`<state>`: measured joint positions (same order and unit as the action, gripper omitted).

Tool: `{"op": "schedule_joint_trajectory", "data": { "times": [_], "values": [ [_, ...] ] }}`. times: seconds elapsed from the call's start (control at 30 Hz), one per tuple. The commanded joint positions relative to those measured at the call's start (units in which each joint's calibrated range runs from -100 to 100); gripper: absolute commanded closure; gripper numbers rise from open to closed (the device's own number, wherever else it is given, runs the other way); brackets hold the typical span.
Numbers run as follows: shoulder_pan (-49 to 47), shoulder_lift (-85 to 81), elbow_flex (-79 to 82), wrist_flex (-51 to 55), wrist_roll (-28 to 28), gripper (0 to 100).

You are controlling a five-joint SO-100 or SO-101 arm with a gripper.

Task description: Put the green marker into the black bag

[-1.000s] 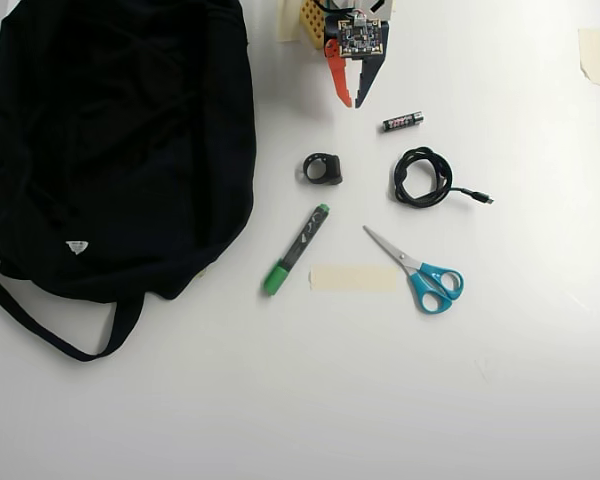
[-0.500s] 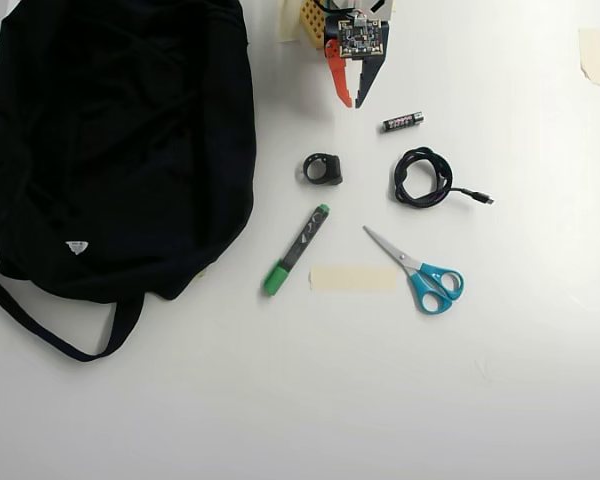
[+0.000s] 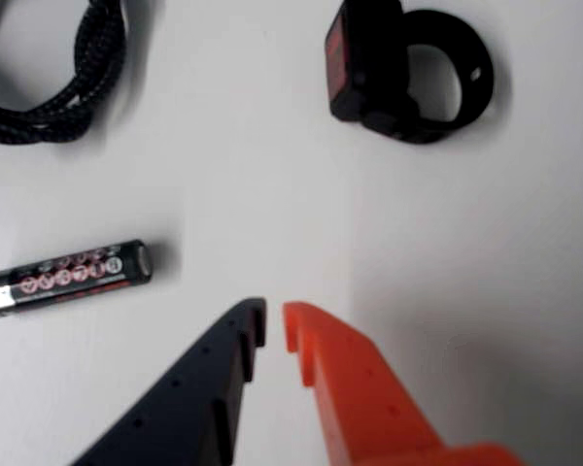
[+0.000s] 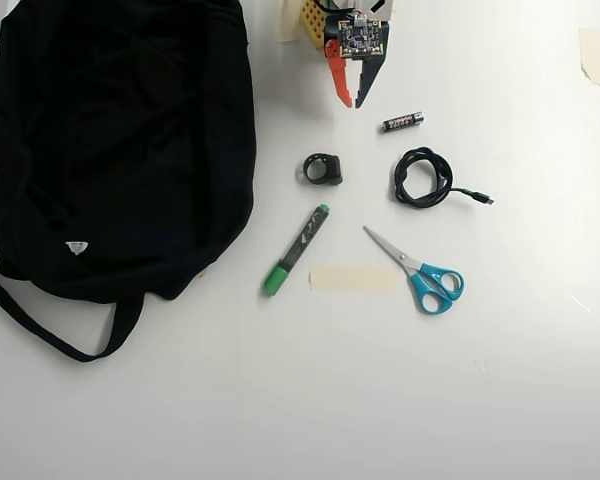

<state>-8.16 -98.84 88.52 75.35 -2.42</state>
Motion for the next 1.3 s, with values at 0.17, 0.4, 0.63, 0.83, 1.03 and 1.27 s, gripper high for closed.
{"op": "schedule_joint_trajectory", "data": {
  "times": [0.17, 0.4, 0.63, 0.83, 1.03, 1.27],
  "values": [
    [-0.2, -0.5, 0.7, 0.4, 0.0, 98],
    [-0.2, -0.5, 0.7, 0.4, 0.0, 98],
    [-0.1, -0.5, 0.8, 0.4, 0.0, 98],
    [-0.2, -0.5, 0.8, 0.4, 0.0, 98],
    [-0.2, -0.5, 0.8, 0.4, -0.4, 98],
    [-0.1, -0.5, 0.8, 0.4, -0.6, 98]
  ]
}}
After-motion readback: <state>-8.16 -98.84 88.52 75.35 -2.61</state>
